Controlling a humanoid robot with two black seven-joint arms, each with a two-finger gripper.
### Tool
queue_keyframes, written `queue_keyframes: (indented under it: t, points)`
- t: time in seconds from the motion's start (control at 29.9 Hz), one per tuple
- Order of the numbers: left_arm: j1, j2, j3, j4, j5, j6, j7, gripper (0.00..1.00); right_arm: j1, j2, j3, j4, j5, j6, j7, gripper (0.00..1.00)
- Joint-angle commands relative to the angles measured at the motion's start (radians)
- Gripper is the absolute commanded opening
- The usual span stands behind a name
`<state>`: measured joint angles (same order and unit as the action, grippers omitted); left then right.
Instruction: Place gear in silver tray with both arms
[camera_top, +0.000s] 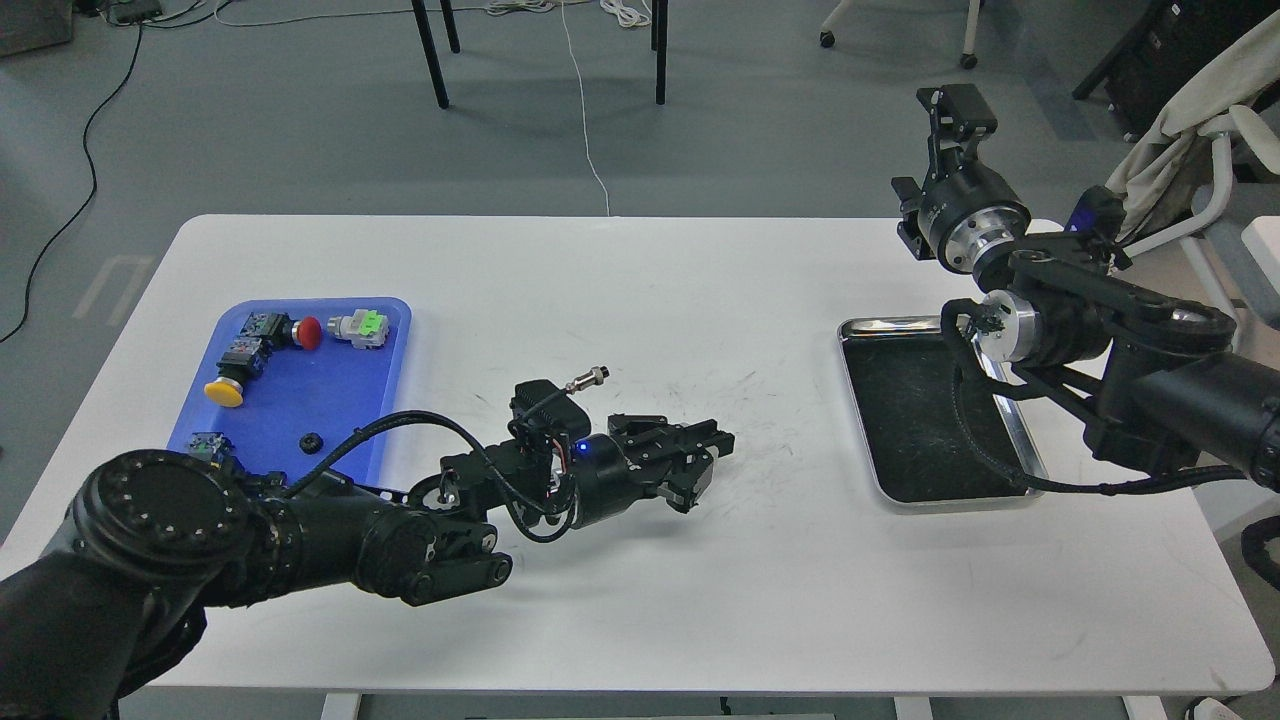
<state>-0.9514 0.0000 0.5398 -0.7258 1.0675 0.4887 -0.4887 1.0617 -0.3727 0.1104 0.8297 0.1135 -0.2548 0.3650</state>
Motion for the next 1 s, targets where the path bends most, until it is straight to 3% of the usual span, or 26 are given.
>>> queue_keyframes:
  t: [0.0,0.33,0.53,0.6,0.77,0.97]
  points:
    - [0.0,0.0,-0.003,0.0,0.0,0.0,0.0,0.42,0.006,0.0,0.0,0.0,0.0,0.0,0.0,0.99]
    - [-0.003,0.0,-0.038,0.005,-0.001,0.0,0.0,0.5,0.023,-0.005,-0.038,0.0,0.002,0.0,-0.001,0.99]
    - [-0.018,0.0,-0.158,0.017,-0.044,0.0,0.0,0.56,0.041,-0.034,-0.058,0.019,0.005,0.017,-0.006,0.99]
    - [-0.02,0.0,-0.216,0.02,-0.082,0.0,0.0,0.58,0.053,-0.054,-0.061,0.029,0.003,0.022,-0.05,0.99]
    - [-0.02,0.024,-0.339,0.02,-0.126,0.0,0.0,0.62,0.109,-0.071,-0.153,0.083,-0.03,0.037,-0.234,0.99]
    - [-0.01,0.204,-0.501,0.014,-0.259,-0.016,0.0,0.81,0.201,-0.129,-0.241,0.15,-0.09,0.158,-0.319,0.99]
